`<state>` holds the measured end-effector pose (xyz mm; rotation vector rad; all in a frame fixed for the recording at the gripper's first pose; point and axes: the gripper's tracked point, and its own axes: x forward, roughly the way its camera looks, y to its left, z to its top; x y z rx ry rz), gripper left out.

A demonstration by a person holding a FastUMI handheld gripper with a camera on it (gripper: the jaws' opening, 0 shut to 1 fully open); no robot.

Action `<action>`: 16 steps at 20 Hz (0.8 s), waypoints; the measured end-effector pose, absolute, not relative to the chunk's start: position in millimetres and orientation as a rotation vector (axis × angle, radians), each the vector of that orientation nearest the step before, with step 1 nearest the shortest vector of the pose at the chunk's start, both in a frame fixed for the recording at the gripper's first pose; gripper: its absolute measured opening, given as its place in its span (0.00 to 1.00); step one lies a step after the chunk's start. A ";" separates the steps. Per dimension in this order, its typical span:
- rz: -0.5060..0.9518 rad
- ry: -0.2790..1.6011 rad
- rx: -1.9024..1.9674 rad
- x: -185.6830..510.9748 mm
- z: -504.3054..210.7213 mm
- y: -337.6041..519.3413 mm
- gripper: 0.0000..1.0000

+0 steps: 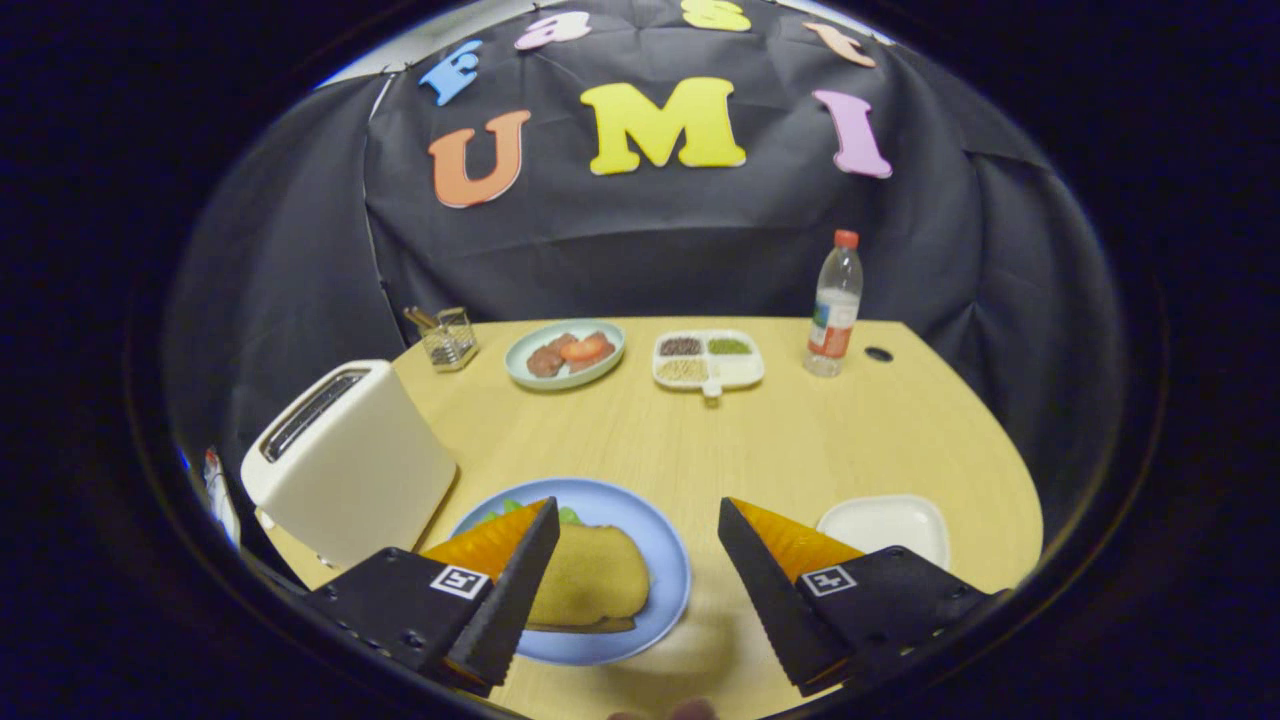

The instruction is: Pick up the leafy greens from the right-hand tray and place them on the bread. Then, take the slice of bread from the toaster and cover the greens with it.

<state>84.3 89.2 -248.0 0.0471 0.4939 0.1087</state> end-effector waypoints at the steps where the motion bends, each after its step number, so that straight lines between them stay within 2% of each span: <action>1: 0.095 0.458 0.035 82.3 -229.4 85.3 0.97; 8: 0.039 0.266 -0.003 55.7 -115.8 70.7 0.97; 16: -0.017 0.190 0.022 33.3 -71.0 54.2 0.97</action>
